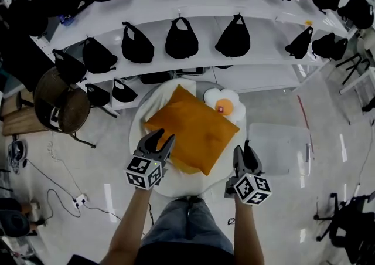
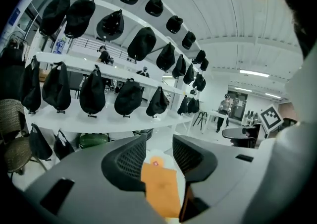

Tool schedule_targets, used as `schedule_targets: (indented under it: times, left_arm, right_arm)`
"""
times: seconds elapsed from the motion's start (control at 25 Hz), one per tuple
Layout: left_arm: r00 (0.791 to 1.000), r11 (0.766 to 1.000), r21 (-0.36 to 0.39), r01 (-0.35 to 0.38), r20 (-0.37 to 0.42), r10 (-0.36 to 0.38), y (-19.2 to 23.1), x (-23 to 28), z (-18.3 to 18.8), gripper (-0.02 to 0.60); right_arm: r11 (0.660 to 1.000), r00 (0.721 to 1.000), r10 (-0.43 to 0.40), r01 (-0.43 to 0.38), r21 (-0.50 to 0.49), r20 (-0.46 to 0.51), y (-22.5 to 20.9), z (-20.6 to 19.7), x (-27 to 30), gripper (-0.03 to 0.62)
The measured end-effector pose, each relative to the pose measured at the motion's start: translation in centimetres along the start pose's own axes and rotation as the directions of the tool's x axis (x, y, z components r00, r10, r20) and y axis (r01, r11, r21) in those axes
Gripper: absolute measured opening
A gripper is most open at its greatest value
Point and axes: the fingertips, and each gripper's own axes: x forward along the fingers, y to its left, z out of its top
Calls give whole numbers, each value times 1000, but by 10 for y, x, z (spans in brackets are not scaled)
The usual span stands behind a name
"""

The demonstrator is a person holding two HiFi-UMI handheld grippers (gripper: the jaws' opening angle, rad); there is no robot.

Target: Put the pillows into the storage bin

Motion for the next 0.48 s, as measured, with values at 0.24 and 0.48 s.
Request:
schedule_targets:
  times: [0.24,0.48]
  left_arm:
    - [994,999,26,-20,-110,23,40,68,-48,161]
    - [982,996,86,-29,-184,44,105,159,-125,178]
  right_arm:
    - [1000,993,-17,17,-3,-117,-41,-50,56,152]
    - [1000,979,-7,10,14,-206,-102,-146,138,152]
